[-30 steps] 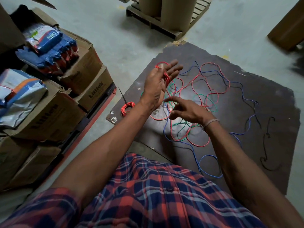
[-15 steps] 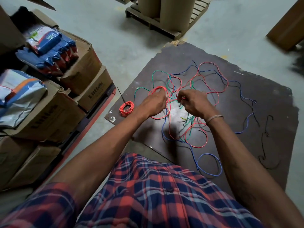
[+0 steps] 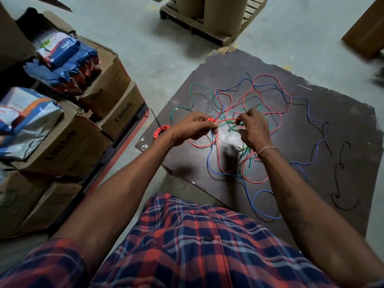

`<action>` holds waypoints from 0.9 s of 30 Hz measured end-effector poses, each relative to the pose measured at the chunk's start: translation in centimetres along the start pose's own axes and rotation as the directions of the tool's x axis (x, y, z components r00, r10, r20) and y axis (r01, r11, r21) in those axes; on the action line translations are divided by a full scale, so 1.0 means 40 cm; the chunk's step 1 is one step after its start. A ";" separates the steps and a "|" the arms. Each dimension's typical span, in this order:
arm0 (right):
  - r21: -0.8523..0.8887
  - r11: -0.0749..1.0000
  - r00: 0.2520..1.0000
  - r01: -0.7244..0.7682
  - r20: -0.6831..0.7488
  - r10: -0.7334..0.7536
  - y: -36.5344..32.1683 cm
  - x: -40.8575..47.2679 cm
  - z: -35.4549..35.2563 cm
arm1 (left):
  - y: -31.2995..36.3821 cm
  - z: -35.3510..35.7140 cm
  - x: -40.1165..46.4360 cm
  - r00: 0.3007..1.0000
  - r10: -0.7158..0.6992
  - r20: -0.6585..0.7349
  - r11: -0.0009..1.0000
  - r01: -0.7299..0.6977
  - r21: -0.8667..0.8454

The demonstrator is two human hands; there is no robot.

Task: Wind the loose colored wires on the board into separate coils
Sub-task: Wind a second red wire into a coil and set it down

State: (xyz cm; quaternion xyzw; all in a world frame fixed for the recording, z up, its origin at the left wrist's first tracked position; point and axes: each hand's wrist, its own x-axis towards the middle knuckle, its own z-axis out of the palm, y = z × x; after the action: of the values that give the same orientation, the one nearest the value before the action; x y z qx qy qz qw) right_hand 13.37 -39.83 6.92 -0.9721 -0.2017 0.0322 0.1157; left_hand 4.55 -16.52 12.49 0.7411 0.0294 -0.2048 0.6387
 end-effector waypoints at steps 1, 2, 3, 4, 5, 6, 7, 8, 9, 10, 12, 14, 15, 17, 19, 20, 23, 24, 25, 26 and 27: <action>-0.006 0.999 0.999 -0.034 0.014 0.034 0.008 0.001 0.000 | 0.002 -0.007 -0.010 1.000 0.007 0.000 0.998 -0.007 -0.059; -0.023 0.998 0.998 -0.060 0.034 0.061 0.014 0.002 0.000 | 0.001 -0.015 -0.018 1.000 0.014 -0.006 0.995 -0.014 -0.101; -0.044 0.996 0.996 -0.073 0.054 0.075 0.020 0.004 0.001 | -0.003 -0.024 -0.025 1.000 0.020 -0.012 0.992 -0.021 -0.128; -0.058 0.996 0.995 -0.072 0.067 0.076 0.028 0.006 0.006 | -0.011 -0.032 -0.030 0.999 0.026 -0.019 0.990 -0.028 -0.138; -0.057 0.996 0.995 -0.066 0.070 0.070 0.036 0.005 0.010 | -0.020 -0.040 -0.034 0.999 0.030 -0.031 0.991 -0.033 -0.132; -0.041 0.997 0.995 -0.065 0.069 0.068 0.042 0.003 0.013 | -0.030 -0.047 -0.036 0.998 0.030 -0.053 0.992 -0.036 -0.120; -0.026 0.997 0.996 -0.069 0.063 0.071 0.048 0.002 0.013 | -0.039 -0.052 -0.038 0.996 0.026 -0.090 0.993 -0.036 -0.115; -0.026 0.996 0.994 -0.083 0.063 0.085 0.053 0.000 0.014 | -0.047 -0.059 -0.040 0.990 0.019 -0.140 0.992 -0.036 -0.124; -0.047 0.993 0.992 -0.106 0.068 0.109 0.058 -0.001 0.014 | -0.052 -0.067 -0.043 0.982 0.012 -0.189 0.989 -0.039 -0.145; -0.080 0.987 0.986 -0.139 0.077 0.146 0.061 -0.002 0.012 | -0.053 -0.074 -0.048 0.974 0.007 -0.225 0.984 -0.046 -0.170; -0.130 0.971 0.970 -0.199 0.113 0.213 0.063 -0.005 0.010 | -0.051 -0.082 -0.060 0.967 0.010 -0.255 0.978 -0.063 -0.199; -0.093 0.975 0.963 -0.200 0.164 0.213 0.051 -0.008 0.007 | -0.048 -0.084 -0.070 0.968 0.010 -0.250 0.978 -0.062 -0.199; -0.064 0.981 0.964 -0.181 0.185 0.190 0.038 -0.008 0.002 | -0.049 -0.083 -0.073 0.970 0.010 -0.243 0.979 -0.060 -0.196; -0.005 0.987 0.971 -0.160 0.180 0.159 0.003 -0.004 -0.017 | -0.050 -0.078 -0.075 0.972 0.020 -0.234 0.977 -0.069 -0.201; 0.085 0.989 0.988 -0.118 0.113 0.108 -0.042 -0.002 -0.045 | -0.049 -0.073 -0.074 0.971 0.034 -0.237 0.970 -0.089 -0.225; 0.177 0.982 0.996 -0.071 0.073 0.058 -0.066 -0.004 -0.058 | -0.047 -0.071 -0.073 0.971 0.041 -0.236 0.965 -0.100 -0.242; 0.672 0.740 0.987 -0.007 0.122 -0.101 -0.132 -0.005 -0.085 | -0.039 -0.065 -0.075 0.976 0.065 -0.206 0.947 -0.126 -0.296; 0.783 0.619 0.974 -0.063 0.184 -0.133 -0.149 -0.004 -0.087 | -0.037 -0.064 -0.076 0.978 0.073 -0.196 0.944 -0.132 -0.304; 0.846 0.522 0.963 -0.110 0.220 -0.155 -0.161 -0.002 -0.089 | -0.036 -0.063 -0.076 0.978 0.074 -0.194 0.942 -0.133 -0.308; 0.878 0.462 0.962 -0.129 0.224 -0.158 -0.168 0.001 -0.090 | -0.035 -0.063 -0.076 0.978 0.068 -0.198 0.941 -0.129 -0.312; 0.904 0.404 0.964 -0.138 0.216 -0.154 -0.173 0.001 -0.093 | -0.034 -0.064 -0.078 0.977 0.058 -0.204 0.940 -0.122 -0.317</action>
State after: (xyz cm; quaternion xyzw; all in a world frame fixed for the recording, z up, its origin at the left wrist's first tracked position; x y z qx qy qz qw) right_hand 11.14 -34.43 12.20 -0.7357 -0.1694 0.2661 0.5993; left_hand 1.99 -13.13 12.55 0.6413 0.0904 -0.0951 0.7560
